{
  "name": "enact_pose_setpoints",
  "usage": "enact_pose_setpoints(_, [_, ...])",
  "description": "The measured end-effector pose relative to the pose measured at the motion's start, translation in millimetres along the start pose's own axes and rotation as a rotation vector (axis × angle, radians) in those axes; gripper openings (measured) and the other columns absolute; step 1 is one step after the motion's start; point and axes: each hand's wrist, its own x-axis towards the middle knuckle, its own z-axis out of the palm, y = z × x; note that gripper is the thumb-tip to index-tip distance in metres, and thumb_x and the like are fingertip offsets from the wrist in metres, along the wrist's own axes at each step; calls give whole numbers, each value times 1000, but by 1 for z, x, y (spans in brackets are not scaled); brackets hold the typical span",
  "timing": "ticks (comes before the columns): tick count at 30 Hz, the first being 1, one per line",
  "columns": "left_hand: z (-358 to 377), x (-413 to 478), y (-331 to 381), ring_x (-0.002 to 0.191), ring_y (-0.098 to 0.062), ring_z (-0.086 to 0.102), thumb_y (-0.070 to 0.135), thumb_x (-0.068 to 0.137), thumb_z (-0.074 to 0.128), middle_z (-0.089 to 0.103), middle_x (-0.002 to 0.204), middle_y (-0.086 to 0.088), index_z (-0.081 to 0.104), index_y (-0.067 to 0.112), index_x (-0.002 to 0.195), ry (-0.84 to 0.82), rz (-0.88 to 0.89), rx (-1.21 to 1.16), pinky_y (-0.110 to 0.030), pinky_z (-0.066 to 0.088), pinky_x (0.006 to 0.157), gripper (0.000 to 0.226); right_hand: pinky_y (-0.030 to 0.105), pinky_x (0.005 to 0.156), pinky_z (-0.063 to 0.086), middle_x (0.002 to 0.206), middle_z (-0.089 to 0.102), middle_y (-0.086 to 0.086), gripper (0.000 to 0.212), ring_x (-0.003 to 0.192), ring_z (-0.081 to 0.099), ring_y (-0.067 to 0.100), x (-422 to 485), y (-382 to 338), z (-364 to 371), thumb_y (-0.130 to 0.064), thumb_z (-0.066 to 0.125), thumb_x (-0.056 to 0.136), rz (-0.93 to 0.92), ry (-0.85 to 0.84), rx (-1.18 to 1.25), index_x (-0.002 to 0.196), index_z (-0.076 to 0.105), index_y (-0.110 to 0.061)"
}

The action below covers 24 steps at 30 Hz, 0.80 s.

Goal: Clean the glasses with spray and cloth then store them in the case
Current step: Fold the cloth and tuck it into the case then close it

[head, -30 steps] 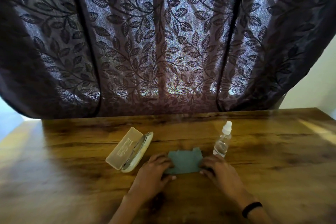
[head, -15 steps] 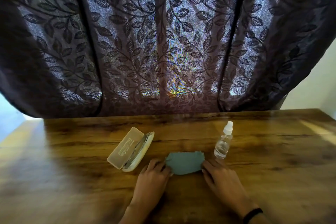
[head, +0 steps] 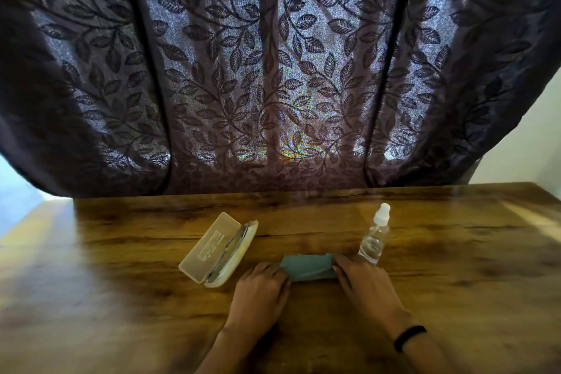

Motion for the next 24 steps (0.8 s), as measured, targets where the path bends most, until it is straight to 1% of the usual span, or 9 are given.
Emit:
enact_pose_setpoints(4, [-6, 13, -1, 105, -5, 52, 37, 95, 37, 61, 115, 9, 54, 28, 114, 47, -89, -39, -19, 43, 87, 26, 25, 73, 48, 108, 65, 0, 23, 92, 62, 14, 13, -2, -1, -26, 36, 97, 41, -12, -7, 114, 51, -22])
enact_pose_setpoints(7, [-7, 22, -5, 102, -8, 54, 36, 96, 37, 62, 113, 6, 54, 27, 113, 55, -125, -44, -21, 47, 84, 26, 25, 70, 48, 103, 67, 2, 19, 88, 63, 16, 21, -3, -1, -24, 37, 96, 64, -10, -8, 106, 54, -20])
enact_pose_setpoints(10, [-5, 29, -8, 103, -10, 54, 35, 96, 38, 62, 112, 4, 55, 26, 111, 51, -145, -43, -22, 46, 82, 24, 26, 70, 48, 99, 67, 3, 16, 86, 64, 17, 28, -4, -1, -22, 40, 95, 97, -2, 15, 99, 55, -18])
enact_pose_setpoints(13, [-3, 34, -10, 101, -10, 55, 35, 95, 40, 63, 108, 4, 57, 25, 106, 59, -163, -28, -23, 45, 79, 22, 28, 76, 50, 102, 67, 4, 16, 91, 63, 17, 32, -4, 0, -20, 42, 95, 138, -6, 25, 102, 56, -17])
enact_pose_setpoints(17, [-2, 42, -10, 91, -14, 59, 36, 95, 41, 66, 100, 2, 57, 23, 99, 35, -215, -1, -25, 45, 71, 21, 30, 77, 49, 107, 65, 7, 18, 95, 62, 21, 37, -4, 1, -16, 43, 93, 157, -36, 14, 106, 55, -14])
enact_pose_setpoints(20, [-1, 46, -10, 93, -14, 59, 37, 94, 43, 66, 102, 2, 58, 23, 98, 39, -247, 1, -25, 45, 71, 21, 32, 75, 49, 109, 62, 7, 17, 94, 63, 24, 39, -4, 0, -13, 44, 93, 168, -37, 38, 105, 55, -13])
enact_pose_setpoints(22, [0, 46, -9, 100, -14, 57, 35, 94, 44, 62, 110, 3, 58, 22, 103, 61, -249, 2, -25, 46, 76, 21, 31, 77, 50, 114, 60, 7, 18, 95, 63, 24, 38, -3, -1, -7, 46, 91, 163, -28, 32, 107, 54, -13])
enact_pose_setpoints(24, [0, 44, -9, 107, -14, 53, 33, 95, 42, 57, 117, 5, 57, 22, 109, 81, -224, 17, -25, 46, 82, 23, 29, 79, 51, 118, 57, 5, 25, 96, 63, 22, 35, -1, -1, -1, 48, 87, 140, -3, 29, 108, 54, -14])
